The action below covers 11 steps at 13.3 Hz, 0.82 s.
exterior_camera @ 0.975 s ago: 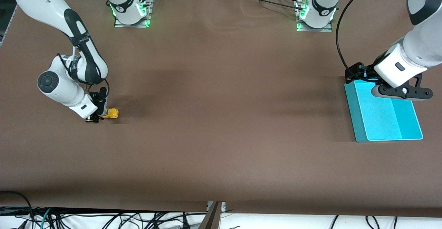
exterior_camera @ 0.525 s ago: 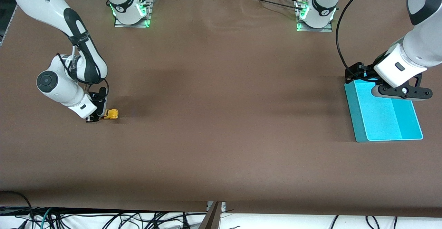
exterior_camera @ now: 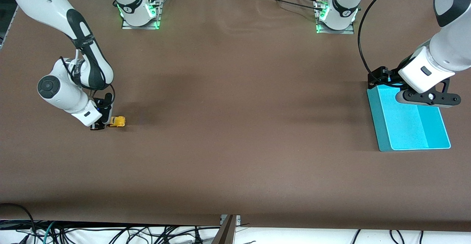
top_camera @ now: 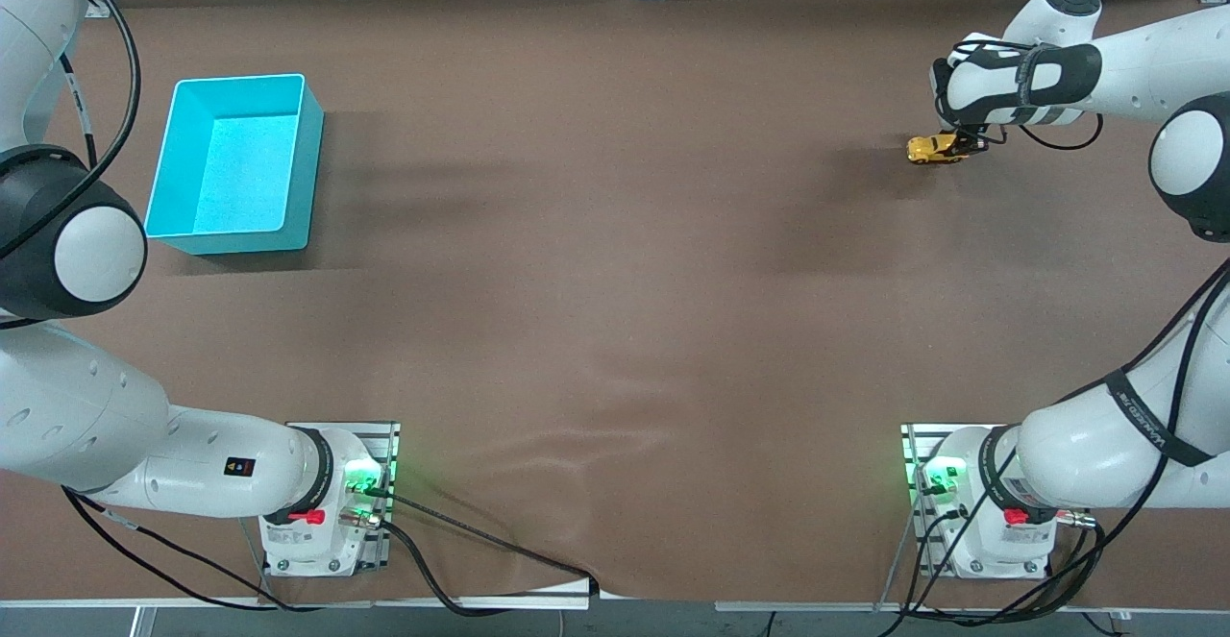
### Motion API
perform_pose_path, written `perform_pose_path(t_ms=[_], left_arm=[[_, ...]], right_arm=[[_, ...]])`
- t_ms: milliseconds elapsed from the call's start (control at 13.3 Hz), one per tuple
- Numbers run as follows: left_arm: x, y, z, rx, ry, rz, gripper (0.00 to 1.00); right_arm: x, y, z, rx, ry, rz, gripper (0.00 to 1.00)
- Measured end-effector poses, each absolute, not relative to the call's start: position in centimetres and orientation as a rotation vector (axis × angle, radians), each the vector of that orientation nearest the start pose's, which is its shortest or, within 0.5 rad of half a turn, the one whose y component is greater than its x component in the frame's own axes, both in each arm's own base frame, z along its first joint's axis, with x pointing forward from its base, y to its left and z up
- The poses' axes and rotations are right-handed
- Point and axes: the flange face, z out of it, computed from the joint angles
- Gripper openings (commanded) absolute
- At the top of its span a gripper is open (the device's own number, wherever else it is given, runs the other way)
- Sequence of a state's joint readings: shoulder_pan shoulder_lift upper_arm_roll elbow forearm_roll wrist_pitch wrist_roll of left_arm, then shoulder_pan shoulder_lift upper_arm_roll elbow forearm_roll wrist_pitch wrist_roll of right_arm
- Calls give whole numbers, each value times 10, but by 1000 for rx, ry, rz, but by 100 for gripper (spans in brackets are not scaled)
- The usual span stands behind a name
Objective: Wind and store yellow beetle car
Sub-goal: 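Close the right gripper around the yellow car's body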
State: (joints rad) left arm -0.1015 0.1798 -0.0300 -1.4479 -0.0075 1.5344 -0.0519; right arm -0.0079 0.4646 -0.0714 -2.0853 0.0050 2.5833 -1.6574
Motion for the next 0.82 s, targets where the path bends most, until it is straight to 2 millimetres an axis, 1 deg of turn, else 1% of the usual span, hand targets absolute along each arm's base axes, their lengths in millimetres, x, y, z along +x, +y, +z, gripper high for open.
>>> perform_pose_path(t_ms=[225, 450, 825], left_arm=[[598, -78, 575, -3140, 124, 148, 100], [598, -78, 575, -3140, 124, 148, 100], [598, -78, 575, -3140, 124, 148, 100]], right_arm=[[586, -62, 202, 2178, 2201, -1, 33], [584, -83, 202, 2169, 2212, 5, 33], [580, -114, 202, 2136, 2288, 97, 33]])
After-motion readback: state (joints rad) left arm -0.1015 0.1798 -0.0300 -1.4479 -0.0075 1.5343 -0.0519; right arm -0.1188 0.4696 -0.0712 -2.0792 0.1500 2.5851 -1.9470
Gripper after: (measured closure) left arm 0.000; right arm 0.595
